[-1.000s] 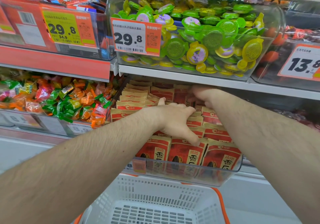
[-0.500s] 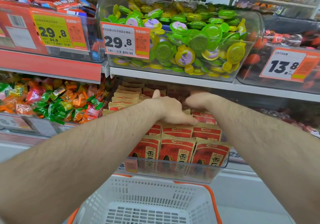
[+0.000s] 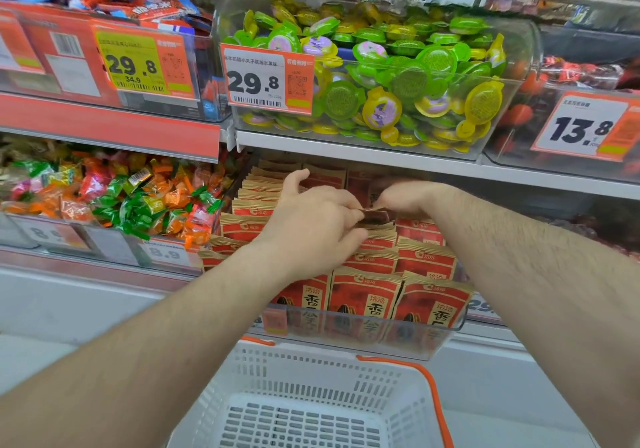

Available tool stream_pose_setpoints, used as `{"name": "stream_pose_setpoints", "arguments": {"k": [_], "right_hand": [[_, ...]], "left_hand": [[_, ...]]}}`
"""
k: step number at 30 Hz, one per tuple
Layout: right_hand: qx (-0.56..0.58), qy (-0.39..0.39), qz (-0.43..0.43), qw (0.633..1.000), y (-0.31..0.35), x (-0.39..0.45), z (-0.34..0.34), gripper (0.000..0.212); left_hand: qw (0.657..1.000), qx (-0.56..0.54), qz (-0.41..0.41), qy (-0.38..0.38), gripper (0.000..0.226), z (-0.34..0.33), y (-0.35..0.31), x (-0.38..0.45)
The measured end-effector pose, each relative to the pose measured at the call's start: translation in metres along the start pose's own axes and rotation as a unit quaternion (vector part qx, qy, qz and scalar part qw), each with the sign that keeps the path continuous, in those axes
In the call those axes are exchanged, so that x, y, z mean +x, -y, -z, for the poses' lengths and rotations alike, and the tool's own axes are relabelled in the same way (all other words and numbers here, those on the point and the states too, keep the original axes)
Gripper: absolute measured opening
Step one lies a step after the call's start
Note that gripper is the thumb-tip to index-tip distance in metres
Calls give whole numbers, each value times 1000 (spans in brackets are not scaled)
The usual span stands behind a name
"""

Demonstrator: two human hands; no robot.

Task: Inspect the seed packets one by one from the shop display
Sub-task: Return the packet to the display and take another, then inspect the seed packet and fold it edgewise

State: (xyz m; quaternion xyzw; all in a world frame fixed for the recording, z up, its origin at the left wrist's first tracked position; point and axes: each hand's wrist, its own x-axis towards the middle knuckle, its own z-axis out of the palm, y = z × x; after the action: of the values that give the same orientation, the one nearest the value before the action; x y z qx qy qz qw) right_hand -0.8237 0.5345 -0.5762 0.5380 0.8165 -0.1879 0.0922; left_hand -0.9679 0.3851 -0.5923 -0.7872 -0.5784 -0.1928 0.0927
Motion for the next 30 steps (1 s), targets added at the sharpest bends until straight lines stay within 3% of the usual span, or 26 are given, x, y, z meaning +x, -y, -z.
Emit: {"name": "stream_pose_setpoints", "arguments": {"k": [2,4,11,15,19,23,27,30], "right_hand": [[-24,2,-3,1000,1,-2,2,24],[-24,15,-13,1000,2,-4,3,26],[-8,12,-8,1000,6,-20,9,16],[-19,-29,9,999,3,-25,6,38],[-19,-58,26,998,2,-27,2,47],[4,-119,63,991,4,-41,0,27],[84,-262,120,954,16,-64,-4,23],[274,-313,133,900,34,-83,-5,26]], "left_hand": [[990,-10,-46,-134,25,-3,12,-16],[978,-34,-67,-195,21,-8,22,-29],[961,-92,-47,-255,29,-2,22,-45],[937,-153,21,-315,22,4,26,-47],[898,-193,99,-383,24,19,27,-43],[869,-208,128,-430,22,43,31,-39],[861,-242,130,-427,23,69,24,-37],[869,-283,115,-390,27,83,14,-39]]}}
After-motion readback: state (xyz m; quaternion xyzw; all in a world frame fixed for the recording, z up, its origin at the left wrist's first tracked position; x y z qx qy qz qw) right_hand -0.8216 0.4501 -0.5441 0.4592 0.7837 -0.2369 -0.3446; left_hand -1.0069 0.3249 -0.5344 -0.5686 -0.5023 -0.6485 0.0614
